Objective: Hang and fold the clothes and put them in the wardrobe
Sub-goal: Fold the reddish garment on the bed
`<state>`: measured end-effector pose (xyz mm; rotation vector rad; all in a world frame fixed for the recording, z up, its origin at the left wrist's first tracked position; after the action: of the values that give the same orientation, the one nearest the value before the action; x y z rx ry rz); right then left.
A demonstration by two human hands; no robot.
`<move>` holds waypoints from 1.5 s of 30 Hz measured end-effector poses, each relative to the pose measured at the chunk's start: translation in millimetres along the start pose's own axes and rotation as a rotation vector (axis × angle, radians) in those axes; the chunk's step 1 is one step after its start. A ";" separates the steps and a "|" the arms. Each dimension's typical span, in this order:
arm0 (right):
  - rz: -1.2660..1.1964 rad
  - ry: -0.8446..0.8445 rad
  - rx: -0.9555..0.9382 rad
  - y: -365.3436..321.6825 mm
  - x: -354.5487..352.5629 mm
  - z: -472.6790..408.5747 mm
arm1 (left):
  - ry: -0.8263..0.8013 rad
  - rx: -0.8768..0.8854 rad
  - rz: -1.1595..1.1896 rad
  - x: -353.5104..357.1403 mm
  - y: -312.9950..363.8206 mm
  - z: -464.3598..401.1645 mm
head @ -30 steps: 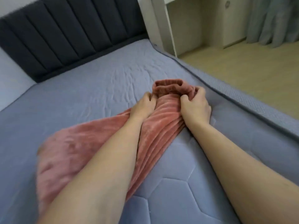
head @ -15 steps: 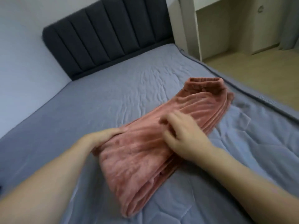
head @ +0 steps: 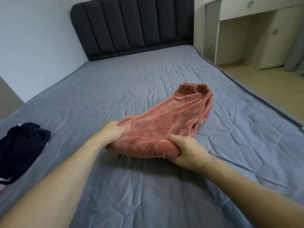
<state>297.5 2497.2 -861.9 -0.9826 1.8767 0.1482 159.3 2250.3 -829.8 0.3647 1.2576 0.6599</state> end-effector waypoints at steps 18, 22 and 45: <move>-1.152 0.427 0.923 -42.4 -21.3 7.6 | -0.136 0.344 0.100 -18.5 -78.8 108.5; -1.181 0.561 0.881 -26.2 -38.1 3.2 | -0.177 0.339 0.473 -7.5 -31.0 101.0; -0.257 0.528 1.117 195.9 8.4 -34.3 | -0.067 -0.100 0.148 123.9 114.0 -124.7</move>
<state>137.9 2606.3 -909.6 -0.4500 1.8208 -1.2824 30.9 2404.2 -891.0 0.3962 1.1364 0.8275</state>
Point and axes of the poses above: each hand's wrist, its own z-axis away from the middle knuckle, its own x-axis out of the palm, y = z × x, the point moved 1 cm from there along -z, towards the middle knuckle, and after that the axes turned 15 degrees about -x, right-handed, at the moved point
